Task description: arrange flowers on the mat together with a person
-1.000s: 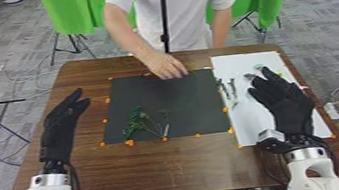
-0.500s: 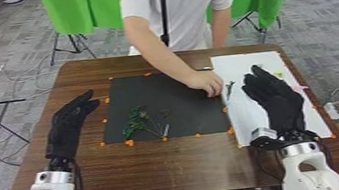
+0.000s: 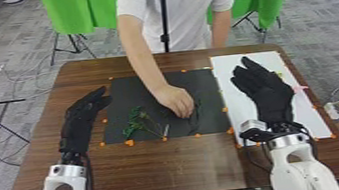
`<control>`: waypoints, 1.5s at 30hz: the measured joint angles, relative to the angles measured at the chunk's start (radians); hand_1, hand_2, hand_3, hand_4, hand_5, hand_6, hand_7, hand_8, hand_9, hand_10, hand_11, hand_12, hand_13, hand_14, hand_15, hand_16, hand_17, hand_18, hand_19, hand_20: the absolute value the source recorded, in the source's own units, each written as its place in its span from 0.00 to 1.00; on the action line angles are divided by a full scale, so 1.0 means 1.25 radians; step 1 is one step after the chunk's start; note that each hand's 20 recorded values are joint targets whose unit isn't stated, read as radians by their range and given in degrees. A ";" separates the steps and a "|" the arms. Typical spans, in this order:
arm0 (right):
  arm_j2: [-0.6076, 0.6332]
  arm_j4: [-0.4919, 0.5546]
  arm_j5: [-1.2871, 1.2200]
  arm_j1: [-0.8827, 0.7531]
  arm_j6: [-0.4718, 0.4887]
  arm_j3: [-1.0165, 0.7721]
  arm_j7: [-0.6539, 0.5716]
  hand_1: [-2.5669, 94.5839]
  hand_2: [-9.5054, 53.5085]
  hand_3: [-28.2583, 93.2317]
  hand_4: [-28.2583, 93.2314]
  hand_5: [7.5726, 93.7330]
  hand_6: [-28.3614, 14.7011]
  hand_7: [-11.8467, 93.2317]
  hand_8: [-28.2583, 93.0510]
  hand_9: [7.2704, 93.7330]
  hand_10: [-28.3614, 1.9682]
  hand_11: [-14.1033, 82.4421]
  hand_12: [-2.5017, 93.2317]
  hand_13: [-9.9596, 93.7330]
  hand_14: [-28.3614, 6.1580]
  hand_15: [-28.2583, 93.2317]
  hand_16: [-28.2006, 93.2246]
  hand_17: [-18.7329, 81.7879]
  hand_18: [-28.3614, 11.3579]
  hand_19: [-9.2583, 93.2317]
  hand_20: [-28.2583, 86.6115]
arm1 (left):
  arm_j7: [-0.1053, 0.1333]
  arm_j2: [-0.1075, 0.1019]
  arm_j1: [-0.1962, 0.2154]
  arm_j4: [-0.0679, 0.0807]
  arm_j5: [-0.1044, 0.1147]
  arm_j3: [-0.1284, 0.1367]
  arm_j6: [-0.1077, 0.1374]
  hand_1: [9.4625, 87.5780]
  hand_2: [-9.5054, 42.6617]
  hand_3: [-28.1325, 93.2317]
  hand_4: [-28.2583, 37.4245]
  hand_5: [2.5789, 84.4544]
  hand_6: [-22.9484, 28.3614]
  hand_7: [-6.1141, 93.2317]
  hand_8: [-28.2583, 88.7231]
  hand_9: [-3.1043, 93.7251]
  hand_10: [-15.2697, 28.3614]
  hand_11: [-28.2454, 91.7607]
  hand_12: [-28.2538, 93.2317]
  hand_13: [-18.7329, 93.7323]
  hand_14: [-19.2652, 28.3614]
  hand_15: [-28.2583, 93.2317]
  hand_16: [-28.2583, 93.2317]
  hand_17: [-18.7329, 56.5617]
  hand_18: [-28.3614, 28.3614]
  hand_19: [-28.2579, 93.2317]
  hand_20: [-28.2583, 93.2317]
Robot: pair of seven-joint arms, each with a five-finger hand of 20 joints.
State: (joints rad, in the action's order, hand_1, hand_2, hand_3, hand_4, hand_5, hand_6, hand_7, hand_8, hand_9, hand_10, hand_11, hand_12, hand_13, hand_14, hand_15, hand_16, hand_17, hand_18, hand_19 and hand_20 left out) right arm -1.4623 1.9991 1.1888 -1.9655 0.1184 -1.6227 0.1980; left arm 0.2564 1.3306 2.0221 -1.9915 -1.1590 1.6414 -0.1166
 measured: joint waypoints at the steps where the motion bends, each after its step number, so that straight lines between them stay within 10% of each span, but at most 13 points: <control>1: 0.000 0.000 0.000 0.000 0.000 0.001 0.000 0.05 0.25 0.88 0.10 0.41 0.66 0.20 0.17 0.41 0.48 0.20 0.17 0.39 0.46 0.31 0.36 0.37 0.36 0.10 0.47 | 0.000 0.000 0.000 0.000 0.000 0.000 -0.001 0.23 0.06 0.78 0.16 0.55 0.53 0.17 0.20 0.52 0.66 0.39 0.37 0.48 0.78 0.34 0.27 0.30 0.71 0.24 0.37; 30: 0.001 0.009 0.007 0.000 -0.046 0.016 -0.003 0.13 0.25 0.85 0.11 0.45 0.64 0.22 0.17 0.47 0.44 0.21 0.19 0.48 0.45 0.34 0.37 0.42 0.36 0.20 0.53 | -0.022 0.000 0.008 -0.004 0.002 0.020 -0.017 0.23 0.06 0.78 0.16 0.55 0.53 0.18 0.20 0.52 0.66 0.40 0.37 0.48 0.79 0.36 0.28 0.30 0.71 0.25 0.37; 38: 0.039 0.035 0.311 0.017 -0.227 0.017 -0.049 0.19 0.12 0.84 0.12 0.45 0.61 0.21 0.17 0.49 0.42 0.21 0.20 0.54 0.38 0.36 0.40 0.45 0.37 0.26 0.56 | -0.042 0.000 0.015 -0.009 0.002 0.035 -0.045 0.23 0.07 0.77 0.17 0.55 0.53 0.18 0.20 0.52 0.67 0.40 0.37 0.48 0.80 0.36 0.28 0.29 0.72 0.25 0.37; 45: 0.112 0.021 0.544 0.104 -0.073 -0.022 -0.159 0.29 0.01 0.83 0.12 0.49 0.60 0.21 0.18 0.56 0.44 0.24 0.22 0.64 0.43 0.37 0.42 0.51 0.40 0.25 0.57 | -0.066 0.002 0.017 -0.010 0.001 0.048 -0.079 0.23 0.07 0.77 0.17 0.55 0.54 0.18 0.20 0.51 0.67 0.39 0.37 0.48 0.80 0.37 0.28 0.29 0.72 0.25 0.37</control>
State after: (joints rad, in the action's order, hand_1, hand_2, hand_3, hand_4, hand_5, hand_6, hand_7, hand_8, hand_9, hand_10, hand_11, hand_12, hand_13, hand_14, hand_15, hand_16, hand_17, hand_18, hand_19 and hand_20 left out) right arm -1.3225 2.0256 1.8684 -1.8359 0.0265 -1.6498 -0.0007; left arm 0.1736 1.3336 2.0427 -2.0044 -1.1572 1.7019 -0.2159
